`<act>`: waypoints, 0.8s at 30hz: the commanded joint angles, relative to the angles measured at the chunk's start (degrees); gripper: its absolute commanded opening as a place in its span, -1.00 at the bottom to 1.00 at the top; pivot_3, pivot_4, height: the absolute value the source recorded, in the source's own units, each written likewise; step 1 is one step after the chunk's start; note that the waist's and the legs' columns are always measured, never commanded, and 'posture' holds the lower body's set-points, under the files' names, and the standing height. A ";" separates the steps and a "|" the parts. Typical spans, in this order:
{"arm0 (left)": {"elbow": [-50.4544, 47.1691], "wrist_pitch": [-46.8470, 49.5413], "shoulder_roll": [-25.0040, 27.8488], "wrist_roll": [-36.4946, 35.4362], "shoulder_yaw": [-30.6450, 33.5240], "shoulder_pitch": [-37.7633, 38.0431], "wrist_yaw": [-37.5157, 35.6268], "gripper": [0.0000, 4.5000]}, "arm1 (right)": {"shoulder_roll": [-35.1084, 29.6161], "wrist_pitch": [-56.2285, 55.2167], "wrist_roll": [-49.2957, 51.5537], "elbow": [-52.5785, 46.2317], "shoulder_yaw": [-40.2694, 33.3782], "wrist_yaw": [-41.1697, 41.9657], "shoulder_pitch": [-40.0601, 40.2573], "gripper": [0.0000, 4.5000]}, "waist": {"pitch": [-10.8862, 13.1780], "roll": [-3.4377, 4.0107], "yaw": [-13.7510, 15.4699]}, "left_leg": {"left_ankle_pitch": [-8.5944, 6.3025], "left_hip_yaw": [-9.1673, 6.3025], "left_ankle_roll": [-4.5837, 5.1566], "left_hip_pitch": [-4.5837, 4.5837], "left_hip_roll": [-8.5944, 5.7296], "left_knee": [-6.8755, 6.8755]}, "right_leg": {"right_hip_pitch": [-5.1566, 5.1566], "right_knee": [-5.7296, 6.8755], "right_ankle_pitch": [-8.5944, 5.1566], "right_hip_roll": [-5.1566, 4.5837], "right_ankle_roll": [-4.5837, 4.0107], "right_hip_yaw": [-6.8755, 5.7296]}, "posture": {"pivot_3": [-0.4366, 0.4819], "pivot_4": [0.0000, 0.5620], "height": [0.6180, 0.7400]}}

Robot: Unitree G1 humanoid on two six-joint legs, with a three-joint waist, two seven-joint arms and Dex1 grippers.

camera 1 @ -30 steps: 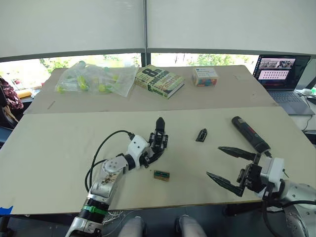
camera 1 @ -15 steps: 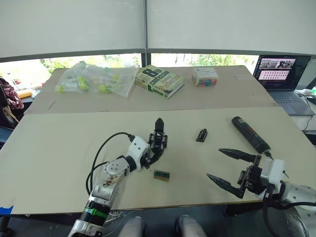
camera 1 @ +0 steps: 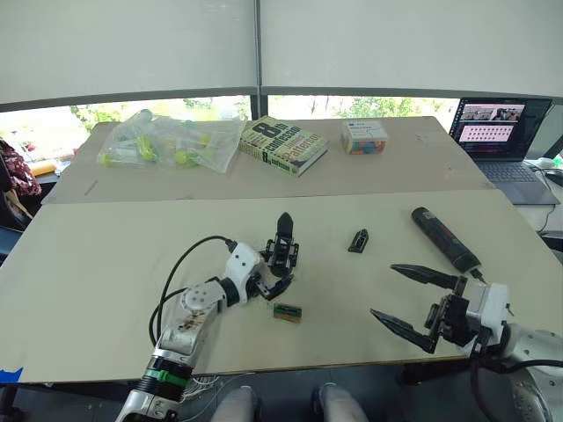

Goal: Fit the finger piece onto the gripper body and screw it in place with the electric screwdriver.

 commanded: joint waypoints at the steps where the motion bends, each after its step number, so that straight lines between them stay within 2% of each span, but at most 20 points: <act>1: -2.09 1.07 2.76 -1.47 2.77 2.59 -0.45 0.97 | -0.81 2.99 5.31 -3.90 -3.68 -0.08 2.74 1.00 | -0.03 0.04 0.06 | 0.00 0.00 0.00 0.00 0.00 -0.01 | 0.00 0.00 0.00 0.00 0.00 0.00 | -0.05 -0.47 1.00; 4: -4.04 0.93 7.22 -4.85 6.51 6.16 -3.98 0.97 | -1.37 4.63 7.39 -4.66 -6.98 0.77 7.19 1.00 | -0.07 0.12 -0.14 | 0.00 0.00 0.00 0.02 0.06 -0.05 | 0.00 0.00 -0.01 0.02 -0.01 0.00 | -0.05 -0.47 1.00; 9: -5.59 -1.39 14.46 -13.02 13.46 11.94 -14.01 0.97 | 1.49 1.42 3.44 -2.30 -11.11 -1.20 12.15 1.00 | -0.12 0.21 -0.36 | -0.02 0.01 -0.03 0.11 0.15 -0.09 | 0.01 0.00 -0.27 0.04 0.27 -0.01 | -0.05 -0.47 1.00; 11: -6.01 -2.70 17.40 -15.86 15.83 13.79 -18.92 0.97 | 3.06 0.80 0.39 -1.28 -12.16 -3.96 13.52 1.00 | -0.12 0.22 -0.15 | -0.03 0.01 -0.03 0.08 0.17 -0.08 | -0.01 0.00 -0.30 0.04 0.27 -0.03 | -0.05 -0.47 1.00; 12: -5.95 -2.92 18.80 -17.23 17.38 14.11 -20.61 0.97 | 3.55 2.91 -3.06 -1.47 -12.80 -8.07 14.45 1.00 | -0.10 0.24 -0.04 | -0.03 0.01 -0.04 0.05 0.16 -0.08 | -0.03 -0.01 -0.31 0.02 0.26 -0.03 | -0.05 -0.47 1.00; 15: -4.46 -3.17 21.60 -19.41 20.71 13.05 -22.95 0.97 | 3.85 7.46 -7.46 -3.37 -12.89 -14.48 15.50 1.00 | -0.10 0.25 0.46 | -0.03 0.00 -0.05 -0.04 0.14 -0.03 | -0.08 -0.01 -0.43 -0.06 0.06 -0.04 | -0.05 -0.47 1.00; 18: -2.64 -3.42 22.42 -19.80 22.22 10.96 -23.18 0.97 | 2.81 9.54 -6.90 -5.23 -11.34 -14.81 14.27 1.00 | -0.11 0.29 0.45 | -0.03 0.01 -0.05 -0.03 0.12 -0.02 | -0.06 -0.01 -0.51 -0.12 -0.06 -0.04 | -0.05 -0.47 1.00; 21: -3.39 -2.97 22.43 -20.04 21.86 9.56 -23.48 0.97 | 1.44 13.04 -6.01 -6.19 -9.34 -15.96 9.39 1.00 | -0.10 0.29 -0.49 | -0.02 -0.19 -0.04 -0.07 -0.05 -0.06 | 0.11 0.02 -0.37 -0.22 0.28 -0.30 | -0.05 -0.47 1.00; 22: -4.11 -2.76 22.41 -20.01 21.60 9.18 -23.42 0.97 | 1.11 14.83 -5.38 -6.63 -8.65 -16.68 7.38 1.00 | -0.10 0.29 -1.22 | 0.00 -0.52 -0.01 -0.12 -0.27 -0.06 | 0.20 0.07 -0.44 -0.51 0.32 -0.66 | -0.05 -0.47 1.00; 24: -5.36 -2.35 22.44 -20.14 21.38 8.26 -23.05 0.97 | 0.74 19.31 -3.72 -7.86 -7.47 -18.74 3.40 1.00 | -0.01 0.44 -2.23 | 0.24 -2.23 0.36 -0.02 -1.54 -0.14 | 0.80 0.43 -1.11 -1.57 0.64 -2.09 | -0.05 -0.47 1.00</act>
